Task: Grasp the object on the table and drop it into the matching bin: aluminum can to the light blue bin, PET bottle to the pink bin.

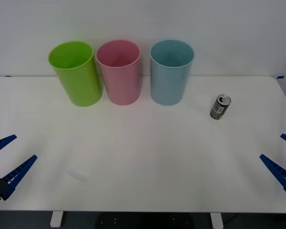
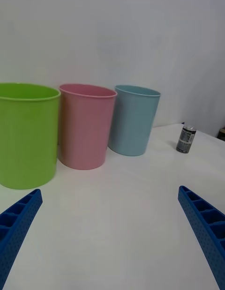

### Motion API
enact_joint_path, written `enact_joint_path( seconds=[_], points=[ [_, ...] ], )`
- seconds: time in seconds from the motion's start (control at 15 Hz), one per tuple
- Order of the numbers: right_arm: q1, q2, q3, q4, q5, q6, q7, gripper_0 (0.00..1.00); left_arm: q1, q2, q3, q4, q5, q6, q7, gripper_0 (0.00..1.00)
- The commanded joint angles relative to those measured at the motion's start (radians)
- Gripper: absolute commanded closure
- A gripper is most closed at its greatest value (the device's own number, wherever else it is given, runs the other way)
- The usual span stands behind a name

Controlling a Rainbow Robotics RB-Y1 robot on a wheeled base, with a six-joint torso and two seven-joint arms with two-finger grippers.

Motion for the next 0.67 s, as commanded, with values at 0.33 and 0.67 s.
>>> enact_joint_path(
  seconds=[0.33,0.67],
  points=[
    [0.014,0.026,-0.004,0.011,-0.003,0.004,0.006,0.0,0.0,0.0,0.0,0.0,0.0,0.0,0.0,0.0],
    [-0.001,0.024,0.039,0.009,0.006,0.061,0.014,0.0,0.0,0.0,0.0,0.0,0.0,0.0,0.0,0.0]
  ],
)
